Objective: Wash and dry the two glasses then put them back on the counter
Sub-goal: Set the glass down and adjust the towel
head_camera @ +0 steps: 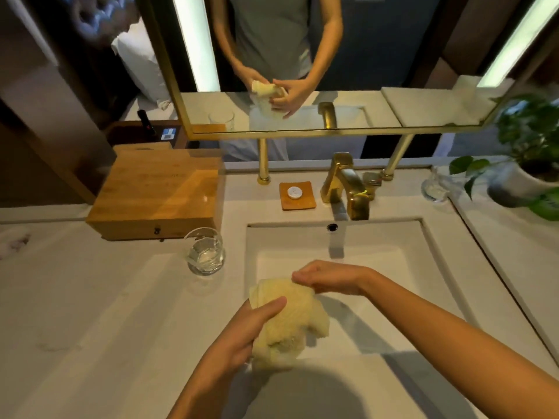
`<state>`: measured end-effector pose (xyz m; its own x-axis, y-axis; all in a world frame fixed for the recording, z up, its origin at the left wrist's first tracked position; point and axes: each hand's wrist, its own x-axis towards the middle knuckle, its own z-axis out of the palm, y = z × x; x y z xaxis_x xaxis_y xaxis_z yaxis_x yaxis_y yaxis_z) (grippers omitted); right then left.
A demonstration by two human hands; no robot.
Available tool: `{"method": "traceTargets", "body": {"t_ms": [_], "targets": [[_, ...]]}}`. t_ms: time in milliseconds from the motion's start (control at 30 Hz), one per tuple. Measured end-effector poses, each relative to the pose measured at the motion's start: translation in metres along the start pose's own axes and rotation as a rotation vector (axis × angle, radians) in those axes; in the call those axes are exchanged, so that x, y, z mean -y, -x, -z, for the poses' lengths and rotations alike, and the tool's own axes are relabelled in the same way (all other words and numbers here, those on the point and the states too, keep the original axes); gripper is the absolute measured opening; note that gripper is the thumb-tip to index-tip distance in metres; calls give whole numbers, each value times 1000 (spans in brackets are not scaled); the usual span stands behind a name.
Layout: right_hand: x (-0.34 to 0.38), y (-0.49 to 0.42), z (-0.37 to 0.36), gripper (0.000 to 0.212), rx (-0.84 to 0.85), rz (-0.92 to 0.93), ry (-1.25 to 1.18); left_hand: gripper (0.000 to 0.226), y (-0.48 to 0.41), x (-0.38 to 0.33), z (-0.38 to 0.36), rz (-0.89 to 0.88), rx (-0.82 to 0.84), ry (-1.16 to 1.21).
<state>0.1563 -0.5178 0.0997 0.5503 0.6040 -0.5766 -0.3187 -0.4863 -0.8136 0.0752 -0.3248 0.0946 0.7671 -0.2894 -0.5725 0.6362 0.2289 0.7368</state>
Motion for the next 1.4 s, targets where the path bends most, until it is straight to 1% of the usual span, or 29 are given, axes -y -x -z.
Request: {"method": "traceTargets", "body": {"t_ms": [67, 100, 133, 167, 233, 267, 300, 400, 433, 500, 567, 667, 733, 800, 833, 933, 1000, 1067, 1100, 1200, 1233, 1333, 1400], "targets": [[-18, 18, 7, 35, 19, -11, -80, 23, -3, -4, -11, 9, -1, 28], [-26, 26, 11, 28, 24, 4, -110, 20, -5, -5, -16, 14, -3, 35], [-33, 35, 16, 15, 8, 27, -142, 18, -7, -5, -22, 21, -2, 41], [-39, 44, 20, 12, -23, 53, -175, 17, -8, -6, -29, 36, 0, 49], [-52, 61, 33, 36, -96, 72, -247, 19, -12, -5, -47, 70, 5, 59], [-57, 69, 38, 44, -132, 70, -284, 22, -15, -4, -57, 87, 13, 68], [-63, 77, 44, 45, -167, 79, -322, 26, -19, -3, -68, 106, 29, 83], [-75, 102, 58, 20, -301, 113, -417, 28, -33, 0, -103, 164, 89, 143], [-80, 109, 63, 16, -344, 124, -426, 25, -38, 2, -114, 196, 117, 169], [-87, 123, 75, 18, -395, 152, -446, 25, -46, 7, -135, 264, 156, 222], [-93, 138, 87, 19, -403, 202, -494, 38, -57, 14, -153, 323, 184, 285], [-95, 155, 105, 13, -397, 249, -597, 75, -72, 27, -178, 365, 259, 426], [-96, 160, 118, 21, -384, 263, -648, 97, -78, 35, -196, 373, 331, 526], [-96, 162, 129, 28, -344, 269, -685, 106, -83, 42, -211, 358, 370, 575], [-97, 161, 134, 29, -323, 277, -721, 108, -88, 45, -216, 348, 353, 591], [-97, 159, 151, 26, -292, 299, -851, 107, -99, 46, -226, 335, 312, 633], [-100, 153, 163, 28, -316, 266, -855, 103, -108, 41, -229, 348, 265, 577], [-108, 142, 176, 30, -353, 222, -781, 101, -117, 35, -233, 356, 215, 486], [-112, 136, 182, 26, -370, 205, -750, 96, -122, 31, -235, 358, 192, 436], [-126, 124, 199, 12, -464, 155, -710, 62, -140, 21, -233, 382, 112, 342], [-132, 120, 204, 10, -497, 146, -685, 58, -146, 19, -231, 383, 82, 330], [-147, 112, 215, 11, -570, 116, -543, 61, -164, 12, -228, 405, 16, 280], [-154, 102, 223, 15, -695, 110, -444, 62, -175, 7, -227, 406, -17, 252]]}}
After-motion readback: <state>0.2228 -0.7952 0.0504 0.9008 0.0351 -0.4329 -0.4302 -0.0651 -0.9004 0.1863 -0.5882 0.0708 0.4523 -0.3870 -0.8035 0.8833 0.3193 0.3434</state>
